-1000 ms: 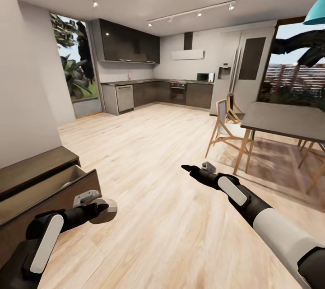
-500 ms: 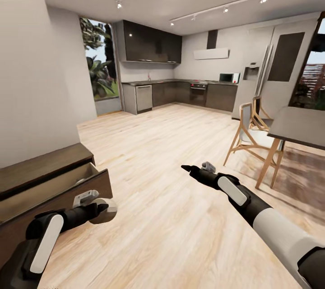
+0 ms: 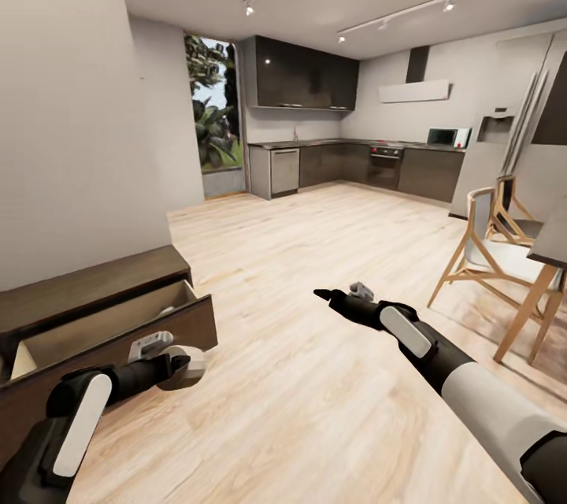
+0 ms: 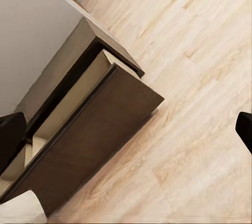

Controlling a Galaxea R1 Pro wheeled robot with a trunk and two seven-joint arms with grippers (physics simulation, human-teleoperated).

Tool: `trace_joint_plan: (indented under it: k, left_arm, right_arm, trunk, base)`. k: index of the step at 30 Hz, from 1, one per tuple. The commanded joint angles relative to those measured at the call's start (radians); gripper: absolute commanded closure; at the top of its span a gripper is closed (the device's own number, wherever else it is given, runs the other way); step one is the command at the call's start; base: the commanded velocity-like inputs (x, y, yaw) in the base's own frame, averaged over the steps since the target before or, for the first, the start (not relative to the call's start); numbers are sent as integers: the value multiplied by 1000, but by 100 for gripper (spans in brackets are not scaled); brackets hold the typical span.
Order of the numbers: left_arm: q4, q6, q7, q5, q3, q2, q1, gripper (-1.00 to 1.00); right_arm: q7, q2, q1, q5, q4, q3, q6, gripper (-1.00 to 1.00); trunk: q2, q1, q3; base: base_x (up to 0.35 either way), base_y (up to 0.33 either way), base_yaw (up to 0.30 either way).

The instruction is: Place each of the two pumpkins and all three candles from the living room inside a cabinet in the living room (use any cabinet), then make sure every cabinet is closed, and position the cauldron so it is next to a table in the living room.

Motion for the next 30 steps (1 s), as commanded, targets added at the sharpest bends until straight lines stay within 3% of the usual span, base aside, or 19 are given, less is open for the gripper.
trace_joint_plan:
  k: [1,4,6,10,13,15,20,25,30]
  left_arm:
    - [-1,5,4,4,1,0,-1,100]
    - [-1,5,4,4,6,3,-1,100]
    - [-1,6,4,4,7,3,-1,100]
    - [-1,6,3,2,7,4,-1,100]
    - [-1,6,3,1,8,7,-1,100]
    - [-6,8,3,1,11,7,-1,100]
    - [-13,12,2,4,60,6,-1,100]
    - [-14,14,3,5,69,11,-1,100]
    - [-14,15,3,6,76,13,-1,100]
  right_arm:
    - [2,-1,-1,-1,-3,2,33,-100]
    - [-10,-1,-5,1,-74,-3,146,-100]
    - [-44,-2,-6,0,-148,-10,163,-100]
    - [-175,-2,-7,1,-335,-53,181,-100]
    - [-236,3,-7,1,-415,-65,185,-100]
    - [-247,2,-6,0,-429,-67,186,-100]
    - [-255,2,-7,0,-438,-69,187,-100]
    - [-362,4,-6,0,-436,-67,184,-100]
    - [-394,4,-6,1,-434,-66,183,-100]
  trunk:
    - [0,0,-1]
    - [0,0,-3]
    - [0,0,-5]
    - [0,0,-8]
    - [0,0,-11]
    - [0,0,-14]
    - [0,0,-19]
    - [0,0,-24]
    - [0,0,-30]
  base:
    - [139,-89,283]
    - [137,-49,268]
    - [136,-12,247]
    - [125,-3,240]
    - [86,-1,229]
    - [29,0,223]
    - [6,0,222]
    - [135,0,221]
    - [238,0,221]
